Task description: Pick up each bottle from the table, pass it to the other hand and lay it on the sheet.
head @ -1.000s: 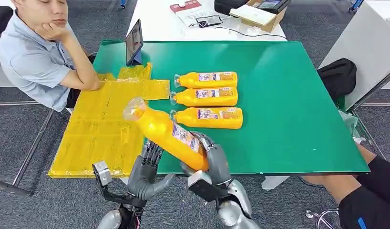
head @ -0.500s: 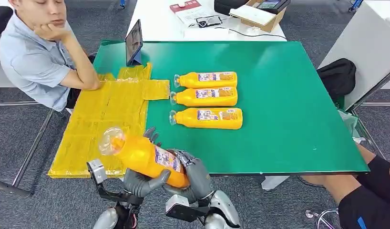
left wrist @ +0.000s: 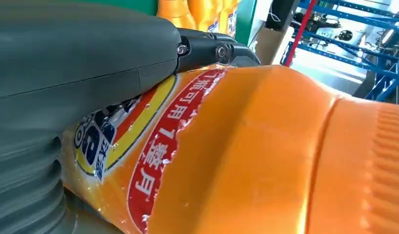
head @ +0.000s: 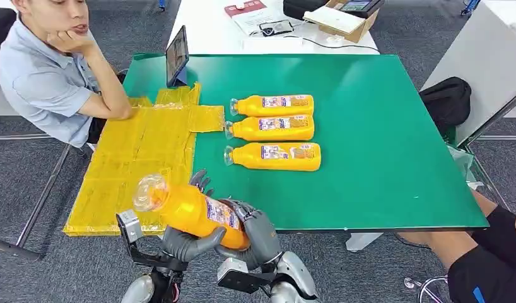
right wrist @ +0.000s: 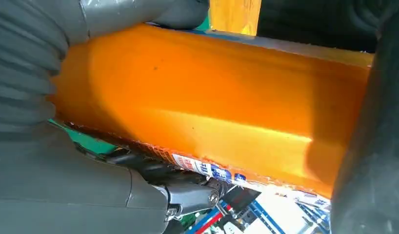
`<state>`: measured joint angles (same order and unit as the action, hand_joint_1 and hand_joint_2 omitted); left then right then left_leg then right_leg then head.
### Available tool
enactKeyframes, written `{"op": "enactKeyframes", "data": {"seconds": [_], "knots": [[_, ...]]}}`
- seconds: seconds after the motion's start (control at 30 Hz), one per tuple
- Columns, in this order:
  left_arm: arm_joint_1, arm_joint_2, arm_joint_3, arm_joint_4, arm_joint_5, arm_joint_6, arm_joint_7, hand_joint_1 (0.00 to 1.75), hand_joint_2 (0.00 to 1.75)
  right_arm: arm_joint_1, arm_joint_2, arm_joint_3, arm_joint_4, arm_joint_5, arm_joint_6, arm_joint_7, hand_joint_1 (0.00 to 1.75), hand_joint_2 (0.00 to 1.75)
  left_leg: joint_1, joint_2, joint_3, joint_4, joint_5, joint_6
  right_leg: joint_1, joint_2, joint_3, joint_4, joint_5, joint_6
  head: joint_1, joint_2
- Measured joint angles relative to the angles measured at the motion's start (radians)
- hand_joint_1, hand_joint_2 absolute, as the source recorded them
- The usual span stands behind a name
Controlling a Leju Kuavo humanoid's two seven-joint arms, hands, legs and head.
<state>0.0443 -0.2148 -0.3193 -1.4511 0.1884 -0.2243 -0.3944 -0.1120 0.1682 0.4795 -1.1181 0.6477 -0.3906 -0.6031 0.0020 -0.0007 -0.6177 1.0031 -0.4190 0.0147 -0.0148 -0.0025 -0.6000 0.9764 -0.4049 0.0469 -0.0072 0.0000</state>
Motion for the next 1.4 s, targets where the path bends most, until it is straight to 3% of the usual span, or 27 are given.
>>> {"op": "enactKeyframes", "data": {"seconds": [0.27, 0.3, 0.33, 0.37, 0.4, 0.6, 0.63, 0.77, 0.87, 0.93, 1.23, 1.4], "knots": [[0.000, 0.002, 0.000, 0.000, 0.000, 0.000, 0.000, 0.00, 1.75, -0.001, -0.001, 0.002, 0.005, 0.000, 0.000, 0.000, 1.75, 1.75, 0.000, 0.000, 0.000, 0.000, 0.000, 0.000, 0.000, 0.000, 0.000, 0.000, 0.000, 0.000, 0.000, 0.000], [0.000, 0.002, 0.000, 0.000, 0.000, 0.000, 0.000, 0.40, 1.75, -0.001, -0.001, 0.002, 0.005, 0.000, 0.000, 0.000, 1.75, 1.75, 0.000, 0.000, 0.000, 0.000, 0.000, 0.000, 0.000, 0.000, 0.000, 0.000, 0.000, 0.000, 0.000, 0.000], [0.000, 0.002, 0.000, 0.000, 0.000, 0.000, 0.000, 1.71, 1.75, -0.001, -0.001, 0.002, 0.006, 0.000, 0.000, 0.000, 1.61, 1.75, 0.000, 0.000, 0.000, 0.000, 0.000, 0.000, 0.000, 0.000, 0.000, 0.000, 0.000, 0.000, 0.000, 0.000], [0.000, 0.002, 0.000, 0.000, 0.000, -0.001, 0.000, 1.75, 1.75, -0.001, -0.001, 0.002, 0.006, 0.000, 0.000, 0.003, 0.87, 1.75, 0.000, 0.000, 0.000, 0.000, 0.000, 0.000, 0.000, 0.000, 0.000, 0.000, 0.000, 0.000, 0.000, 0.000], [0.000, 0.003, 0.000, 0.000, -0.001, -0.005, 0.000, 1.75, 1.75, -0.001, -0.001, 0.002, 0.006, 0.000, 0.000, 0.008, 0.00, 1.75, 0.000, 0.000, 0.000, 0.000, 0.000, 0.000, 0.000, 0.000, 0.000, 0.000, 0.000, 0.000, 0.000, 0.000], [0.000, 0.008, -0.001, 0.001, 0.066, -0.078, 0.033, 1.75, 1.75, -0.002, -0.002, 0.013, 0.023, 0.042, -0.041, 0.019, 0.00, 1.75, 0.000, 0.000, 0.000, 0.000, 0.000, 0.000, 0.000, 0.000, 0.000, 0.000, 0.000, 0.000, 0.000, 0.000], [0.000, 0.008, 0.000, 0.003, 0.088, -0.085, 0.041, 1.75, 1.75, 0.000, -0.002, 0.013, 0.024, 0.042, -0.051, 0.019, 0.00, 0.00, 0.000, 0.000, 0.000, 0.000, 0.000, 0.000, 0.000, 0.000, 0.000, 0.000, 0.000, 0.000, 0.000, 0.000], [-0.007, 0.007, 0.005, 0.011, 0.138, -0.039, 0.063, 1.75, 1.75, 0.008, 0.000, 0.014, 0.025, 0.029, -0.099, 0.008, 0.00, 0.00, 0.000, 0.000, 0.000, 0.000, 0.000, 0.000, 0.000, 0.000, 0.000, 0.000, 0.000, 0.000, 0.000, 0.000], [-0.056, 0.005, 0.058, 0.034, 0.102, 0.233, 0.054, 1.75, 1.75, 0.045, 0.003, 0.015, -0.017, -0.034, -0.227, -0.072, 0.00, 0.00, 0.000, -0.001, -0.001, 0.000, 0.000, 0.000, 0.000, 0.000, 0.000, 0.000, 0.000, 0.000, 0.001, 0.000], [-0.093, 0.012, 0.126, 0.058, 0.095, 0.334, 0.048, 1.75, 1.75, 0.061, 0.003, 0.022, -0.060, -0.047, -0.273, -0.085, 0.00, 0.00, 0.000, 0.002, 0.000, 0.000, 0.000, -0.001, 0.001, 0.001, -0.001, 0.000, 0.001, -0.001, -0.001, 0.000], [-0.153, 0.013, 0.227, 0.118, 0.109, 0.375, 0.052, 1.75, 1.75, 0.074, 0.003, 0.063, -0.102, -0.048, -0.301, -0.095, 0.00, 0.00, 0.001, 0.001, -0.001, 0.000, 0.001, -0.001, 0.000, 0.000, 0.000, 0.000, 0.000, -0.001, 0.000, 0.000], [-0.191, 0.018, 0.248, 0.160, -0.034, 0.517, 0.024, 1.75, 1.75, 0.072, 0.003, 0.076, -0.132, -0.031, -0.303, -0.095, 0.00, 0.00, 0.001, 0.001, -0.001, 0.000, 0.001, -0.001, 0.000, 0.000, 0.000, 0.000, 0.000, 0.000, 0.000, 0.000]]}}
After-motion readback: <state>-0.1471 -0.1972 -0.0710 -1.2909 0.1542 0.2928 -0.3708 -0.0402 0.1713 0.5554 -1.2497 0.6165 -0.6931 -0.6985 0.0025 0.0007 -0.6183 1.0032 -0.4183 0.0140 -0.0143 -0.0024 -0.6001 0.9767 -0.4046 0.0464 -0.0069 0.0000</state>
